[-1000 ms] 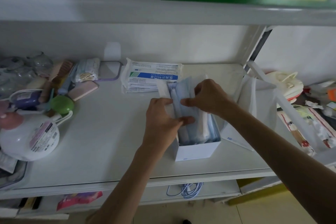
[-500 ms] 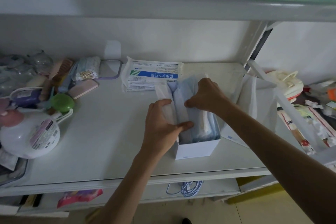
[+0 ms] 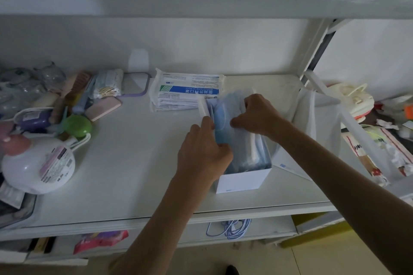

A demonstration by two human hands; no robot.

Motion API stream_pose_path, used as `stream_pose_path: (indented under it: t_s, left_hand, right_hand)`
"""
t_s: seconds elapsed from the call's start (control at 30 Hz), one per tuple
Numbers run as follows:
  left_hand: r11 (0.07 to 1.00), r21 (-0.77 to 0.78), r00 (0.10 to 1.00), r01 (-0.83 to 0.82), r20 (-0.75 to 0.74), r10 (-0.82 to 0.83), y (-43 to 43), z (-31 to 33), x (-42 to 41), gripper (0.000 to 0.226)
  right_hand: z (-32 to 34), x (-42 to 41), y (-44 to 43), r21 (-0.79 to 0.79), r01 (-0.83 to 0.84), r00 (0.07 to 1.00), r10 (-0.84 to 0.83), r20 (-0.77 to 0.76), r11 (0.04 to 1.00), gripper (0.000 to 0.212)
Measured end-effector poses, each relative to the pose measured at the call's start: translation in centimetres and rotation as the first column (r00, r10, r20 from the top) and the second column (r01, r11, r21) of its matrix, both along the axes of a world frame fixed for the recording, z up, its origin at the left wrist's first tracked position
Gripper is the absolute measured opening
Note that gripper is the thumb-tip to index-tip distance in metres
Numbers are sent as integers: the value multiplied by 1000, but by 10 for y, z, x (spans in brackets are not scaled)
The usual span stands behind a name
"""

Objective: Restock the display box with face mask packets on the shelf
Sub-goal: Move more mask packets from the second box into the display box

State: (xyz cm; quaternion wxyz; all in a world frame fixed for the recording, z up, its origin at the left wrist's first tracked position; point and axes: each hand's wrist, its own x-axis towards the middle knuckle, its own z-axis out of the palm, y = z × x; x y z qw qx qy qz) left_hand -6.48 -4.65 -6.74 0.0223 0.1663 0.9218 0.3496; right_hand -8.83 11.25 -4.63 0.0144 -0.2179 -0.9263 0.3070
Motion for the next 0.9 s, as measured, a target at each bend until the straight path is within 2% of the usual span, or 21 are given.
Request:
stream_pose_path:
  t_s: [0.13, 0.23, 0.37, 0.5, 0.57, 0.63, 0.73, 0.9]
  left_hand:
    - [999, -27, 999, -42, -15, 41, 2, 3, -2, 44]
    - [989, 76, 992, -124, 12, 123, -5, 2, -3, 39]
    - [965, 203, 982, -165, -54, 179, -14, 0, 1, 31]
    - [916, 345, 972, -203, -43, 232, -20, 2, 4, 29]
    - [882, 413, 967, -226, -12, 253, -23, 6, 4, 24]
    - [875, 424, 964, -235, -9, 264, -27, 9, 4, 18]
    - [864, 428, 960, -265, 30, 279, -32, 12, 1, 20]
    - [840, 452, 953, -301, 117, 279, -35, 9, 0, 19]
  right_hand:
    - [1, 0, 0, -20, -19, 1000, 19, -1, 1000, 25]
    - [0, 0, 1, -24, -21, 1000, 21, -8, 999, 26]
    - [-2, -4, 1, 27, -32, 999, 33, -16, 999, 27]
    - [5, 1, -4, 72, -138, 989, 141, -46, 988, 36]
    - [12, 2, -9, 5, -162, 983, 162, -89, 987, 36]
    - [17, -4, -11, -25, -158, 983, 154, -98, 987, 26]
    - [21, -11, -16, 15, -213, 977, 213, 34, 977, 18]
    - [14, -14, -22, 45, -290, 946, 280, 166, 956, 27]
